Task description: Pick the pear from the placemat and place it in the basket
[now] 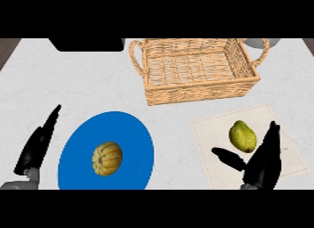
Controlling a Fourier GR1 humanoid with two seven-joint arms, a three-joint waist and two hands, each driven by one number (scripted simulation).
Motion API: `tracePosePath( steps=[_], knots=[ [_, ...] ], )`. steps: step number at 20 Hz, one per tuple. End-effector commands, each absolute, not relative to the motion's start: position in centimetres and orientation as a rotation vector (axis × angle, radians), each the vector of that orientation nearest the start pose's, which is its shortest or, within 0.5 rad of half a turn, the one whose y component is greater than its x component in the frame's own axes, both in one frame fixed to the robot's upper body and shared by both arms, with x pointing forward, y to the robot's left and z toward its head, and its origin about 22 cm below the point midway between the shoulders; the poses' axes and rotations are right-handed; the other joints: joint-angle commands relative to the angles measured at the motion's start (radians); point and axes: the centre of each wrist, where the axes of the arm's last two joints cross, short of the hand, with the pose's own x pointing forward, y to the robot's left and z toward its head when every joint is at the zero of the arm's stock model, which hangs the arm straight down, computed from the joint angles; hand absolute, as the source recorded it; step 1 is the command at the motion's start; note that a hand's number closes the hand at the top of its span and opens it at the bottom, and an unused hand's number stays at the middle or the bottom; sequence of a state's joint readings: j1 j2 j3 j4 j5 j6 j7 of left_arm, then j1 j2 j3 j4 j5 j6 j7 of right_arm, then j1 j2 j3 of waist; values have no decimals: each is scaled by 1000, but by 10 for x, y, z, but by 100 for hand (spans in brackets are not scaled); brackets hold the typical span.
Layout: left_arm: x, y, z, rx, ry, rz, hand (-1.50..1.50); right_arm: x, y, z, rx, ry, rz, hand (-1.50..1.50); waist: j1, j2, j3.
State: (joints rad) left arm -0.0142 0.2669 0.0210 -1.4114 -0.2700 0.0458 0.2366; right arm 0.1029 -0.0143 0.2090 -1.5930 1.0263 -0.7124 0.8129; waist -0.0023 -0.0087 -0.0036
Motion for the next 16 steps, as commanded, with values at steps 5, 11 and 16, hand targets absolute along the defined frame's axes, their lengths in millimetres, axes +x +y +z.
tracePosePath(
  steps=[5,11,16],
  knots=[
    [248,304,-21,485,-1151,-313,0,222,-191,-31,-1069,-1064,-42,-150,2,9,4],
    [254,294,-16,491,-1154,-314,0,244,-189,-29,-968,-1074,-14,150,4,10,4],
    [248,327,-12,498,-1144,-311,0,232,-174,-38,-884,-1173,19,150,6,9,4]
  ],
)
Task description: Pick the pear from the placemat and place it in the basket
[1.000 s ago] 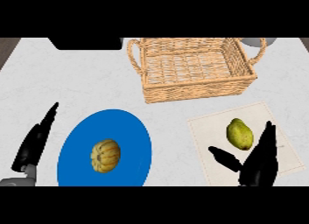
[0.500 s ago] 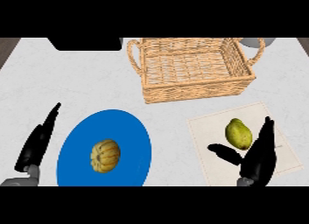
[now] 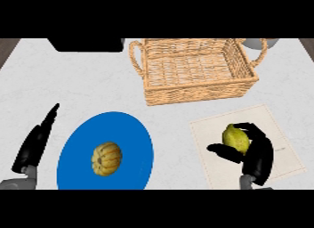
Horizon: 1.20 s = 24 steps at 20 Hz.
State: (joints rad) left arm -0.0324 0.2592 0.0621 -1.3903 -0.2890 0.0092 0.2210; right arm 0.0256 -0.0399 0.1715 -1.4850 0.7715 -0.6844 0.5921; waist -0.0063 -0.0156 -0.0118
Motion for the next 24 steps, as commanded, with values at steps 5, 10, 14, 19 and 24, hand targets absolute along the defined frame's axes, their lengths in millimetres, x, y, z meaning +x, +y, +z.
tracePosePath(
  steps=[5,10,14,19,24],
  knots=[
    [237,324,-10,481,-1148,-293,0,247,-168,-34,-903,-1203,108,150,14,15,12],
    [260,307,-6,476,-1170,-313,0,263,-165,-42,-1067,-1209,106,150,8,17,12],
    [244,308,-16,505,-1161,-302,0,256,-218,-30,-1161,-1148,358,150,8,16,11],
    [251,303,-8,489,-1165,-322,0,261,-279,-18,-1161,-1025,929,150,25,22,10],
    [241,316,-5,485,-1124,-311,0,272,-323,60,-1236,-1199,929,150,3,12,12]
  ],
)
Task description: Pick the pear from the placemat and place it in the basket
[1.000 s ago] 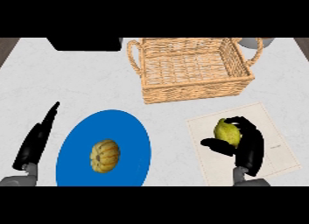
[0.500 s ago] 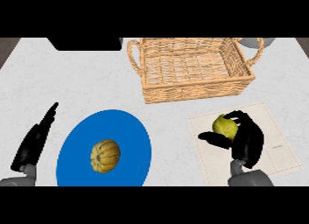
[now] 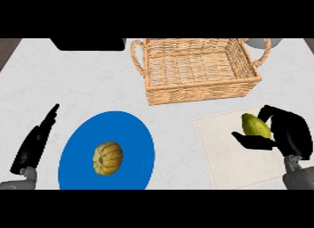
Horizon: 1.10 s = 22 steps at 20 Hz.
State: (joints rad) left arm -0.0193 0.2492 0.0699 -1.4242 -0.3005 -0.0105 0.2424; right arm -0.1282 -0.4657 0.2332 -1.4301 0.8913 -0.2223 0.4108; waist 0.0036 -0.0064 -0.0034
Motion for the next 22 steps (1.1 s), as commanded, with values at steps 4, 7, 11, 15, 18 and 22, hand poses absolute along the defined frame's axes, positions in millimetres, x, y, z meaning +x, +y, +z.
tracePosePath(
  steps=[4,7,11,15,18,22],
  knots=[
    [238,294,-11,470,-1135,-283,0,265,-321,113,-1290,-1347,843,150,-16,1,3],
    [252,308,-21,488,-1146,-295,0,258,-300,154,-1355,-1429,796,150,-22,4,2],
    [238,322,-11,504,-1155,-298,0,242,-297,212,-1392,-1511,754,150,-13,1,2],
    [247,324,-8,500,-1139,-301,0,226,-305,260,-1329,-1589,748,150,-13,3,3],
    [248,310,-9,495,-1137,-301,0,224,-297,282,-1204,-1657,707,150,-6,4,3],
    [227,314,-22,483,-1149,-300,0,218,-282,304,-1097,-1644,694,150,2,3,2]
  ],
)
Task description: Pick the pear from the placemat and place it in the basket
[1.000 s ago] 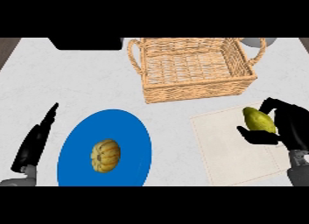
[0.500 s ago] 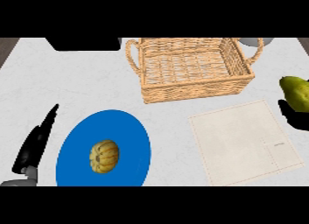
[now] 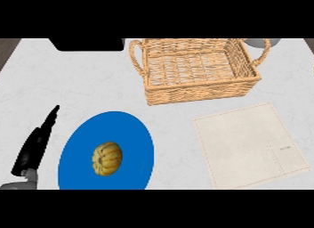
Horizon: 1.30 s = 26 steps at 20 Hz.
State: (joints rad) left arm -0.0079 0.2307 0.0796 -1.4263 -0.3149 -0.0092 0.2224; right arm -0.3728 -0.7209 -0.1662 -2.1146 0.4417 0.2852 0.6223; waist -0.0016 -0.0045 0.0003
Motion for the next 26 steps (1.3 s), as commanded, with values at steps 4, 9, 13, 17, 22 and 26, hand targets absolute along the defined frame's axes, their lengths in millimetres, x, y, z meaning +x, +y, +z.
tracePosePath(
  steps=[4,9,13,17,22,26],
  knots=[
    [248,309,16,496,-1157,-319,0,234,-267,320,-1061,-1632,692,150,14,3,-1],
    [239,295,-30,475,-1151,-317,0,249,-244,339,-1007,-1630,699,150,11,5,-2],
    [246,309,-9,493,-1156,-299,0,284,-225,335,-927,-1628,726,150,19,6,-1],
    [243,293,-27,475,-1165,-325,0,299,-187,324,-916,-1610,776,150,15,7,-2],
    [248,307,-4,485,-1163,-306,0,327,-176,308,-907,-1533,798,150,14,6,-1],
    [245,318,-17,471,-1144,-321,0,354,-156,293,-967,-1494,803,150,18,8,-1]
  ],
)
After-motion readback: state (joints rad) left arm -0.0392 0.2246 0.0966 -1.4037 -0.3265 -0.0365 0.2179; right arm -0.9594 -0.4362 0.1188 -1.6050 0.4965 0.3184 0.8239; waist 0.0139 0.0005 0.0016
